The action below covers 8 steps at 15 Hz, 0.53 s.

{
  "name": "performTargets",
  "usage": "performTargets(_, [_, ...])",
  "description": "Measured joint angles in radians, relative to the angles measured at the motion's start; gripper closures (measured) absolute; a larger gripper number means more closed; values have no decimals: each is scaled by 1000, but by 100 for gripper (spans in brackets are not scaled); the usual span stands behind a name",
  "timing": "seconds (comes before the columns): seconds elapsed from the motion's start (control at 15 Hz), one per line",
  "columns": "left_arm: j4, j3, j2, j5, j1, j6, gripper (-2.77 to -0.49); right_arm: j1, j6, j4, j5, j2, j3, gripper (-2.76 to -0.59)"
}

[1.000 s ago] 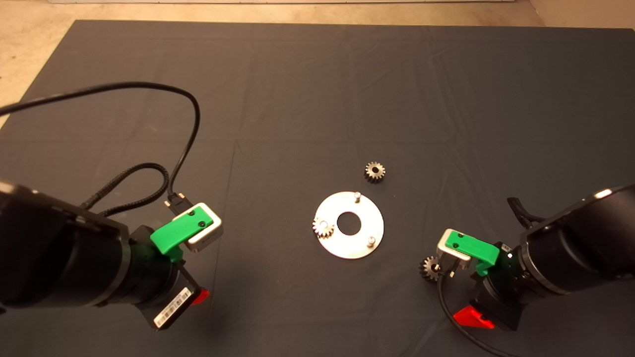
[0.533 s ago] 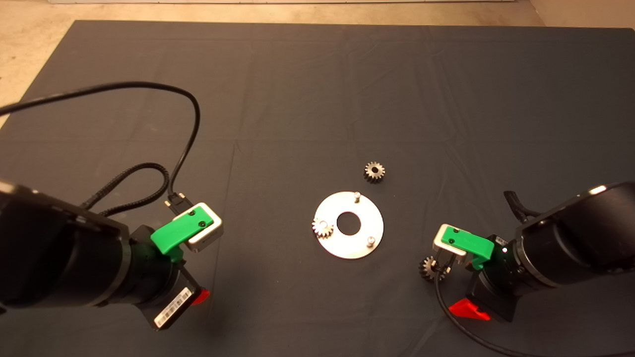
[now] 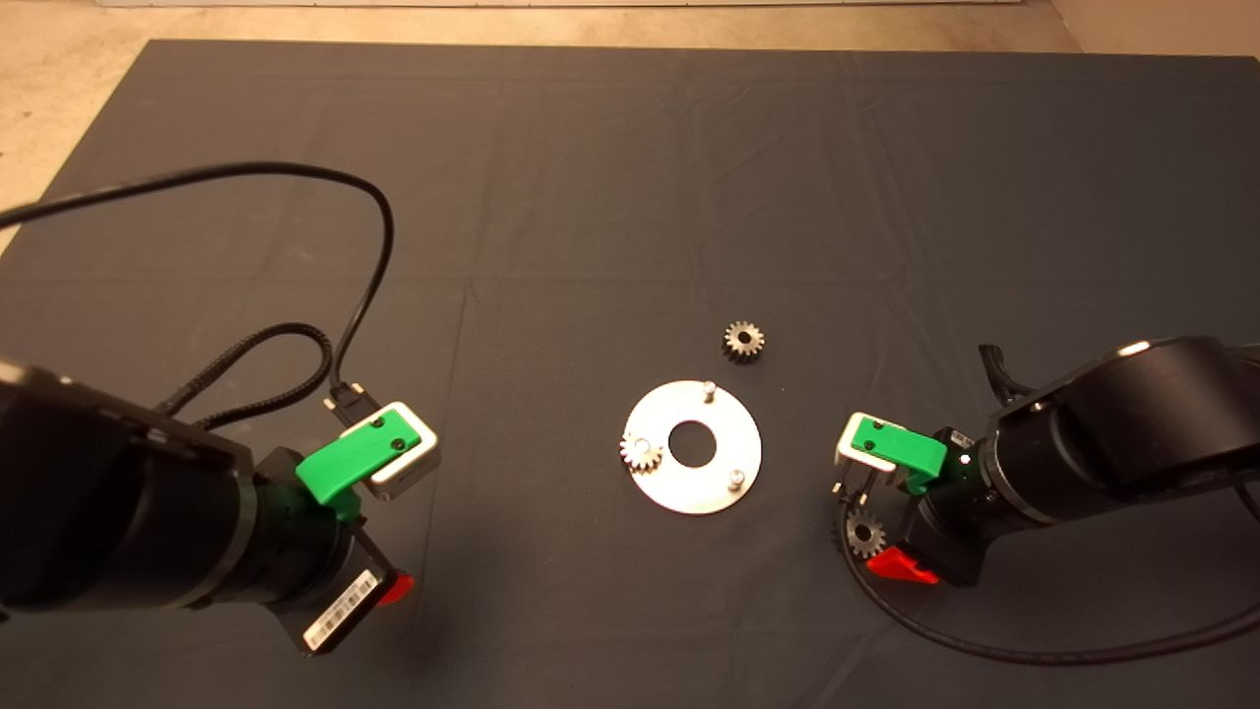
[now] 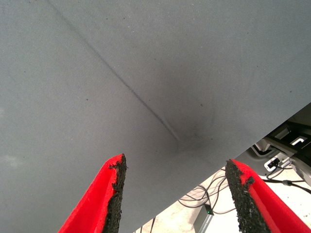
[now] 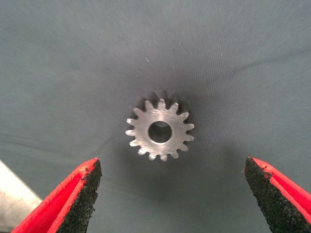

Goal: Install three planetary gears onto the carrier pins

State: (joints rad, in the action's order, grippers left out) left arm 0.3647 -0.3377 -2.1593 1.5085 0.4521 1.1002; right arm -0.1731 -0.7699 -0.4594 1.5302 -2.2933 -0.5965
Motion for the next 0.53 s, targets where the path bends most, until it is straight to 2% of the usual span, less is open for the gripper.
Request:
performTargets(0.13, [0, 0, 1, 0, 0, 0, -134, 22, 20, -9, 0, -9, -11, -218])
performTargets(0.4, [0, 0, 1, 0, 0, 0, -134, 65, 37, -47, 0, -12, -20, -218])
performTargets(0.53, [0, 0, 1, 0, 0, 0, -134, 74, 40, -54, 0, -20, -22, -217])
